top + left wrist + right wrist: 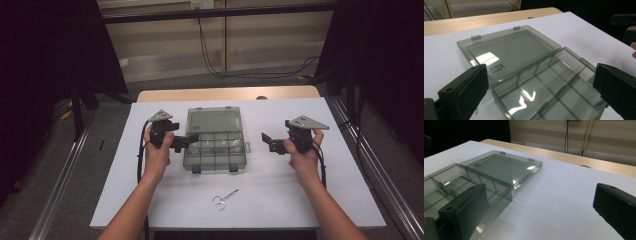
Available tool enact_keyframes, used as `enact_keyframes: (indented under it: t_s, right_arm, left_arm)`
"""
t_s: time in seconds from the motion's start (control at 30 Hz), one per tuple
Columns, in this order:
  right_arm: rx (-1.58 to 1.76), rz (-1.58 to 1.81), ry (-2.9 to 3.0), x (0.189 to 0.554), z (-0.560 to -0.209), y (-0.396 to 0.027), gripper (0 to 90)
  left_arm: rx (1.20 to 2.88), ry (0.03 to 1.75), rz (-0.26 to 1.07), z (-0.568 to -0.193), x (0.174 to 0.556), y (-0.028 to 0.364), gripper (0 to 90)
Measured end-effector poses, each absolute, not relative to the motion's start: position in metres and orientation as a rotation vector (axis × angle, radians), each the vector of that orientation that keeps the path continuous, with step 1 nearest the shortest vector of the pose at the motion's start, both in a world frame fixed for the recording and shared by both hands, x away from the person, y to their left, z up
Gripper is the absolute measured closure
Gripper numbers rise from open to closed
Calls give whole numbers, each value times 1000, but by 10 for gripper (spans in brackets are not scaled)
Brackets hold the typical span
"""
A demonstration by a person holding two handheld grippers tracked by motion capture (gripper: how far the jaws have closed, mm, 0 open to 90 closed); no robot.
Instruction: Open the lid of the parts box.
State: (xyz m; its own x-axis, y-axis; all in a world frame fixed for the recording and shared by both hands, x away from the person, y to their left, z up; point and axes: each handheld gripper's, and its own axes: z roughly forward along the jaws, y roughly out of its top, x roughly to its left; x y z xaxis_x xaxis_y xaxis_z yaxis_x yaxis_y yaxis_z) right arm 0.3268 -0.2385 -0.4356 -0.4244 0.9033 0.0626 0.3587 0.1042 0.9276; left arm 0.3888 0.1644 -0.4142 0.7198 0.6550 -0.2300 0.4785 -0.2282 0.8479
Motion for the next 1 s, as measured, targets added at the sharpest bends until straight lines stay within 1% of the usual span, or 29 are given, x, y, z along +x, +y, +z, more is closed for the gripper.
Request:
enact_keyframes:
  t_s: [0.27, 0.3, 0.47, 0.57, 1.0]
  right_arm:
    - [1218, 1300, 1832, 294, -442, -266, 0]
    - [1218, 1300, 1832, 294, -442, -266, 0]
    - [1218, 1283, 1816, 272, -445, -285, 0]
    - [1223, 1272, 1801, 259, -447, -297, 0]
    - [1254, 1272, 1756, 219, -455, -331, 0]
  left_arm:
    - [1921, 816, 196, -408, 370, 157, 2]
    - [1925, 809, 195, -408, 369, 156, 2]
    - [1912, 785, 164, -405, 357, 150, 12]
    - [1945, 742, 157, -403, 349, 143, 12]
    - [2018, 675, 132, -404, 334, 123, 13]
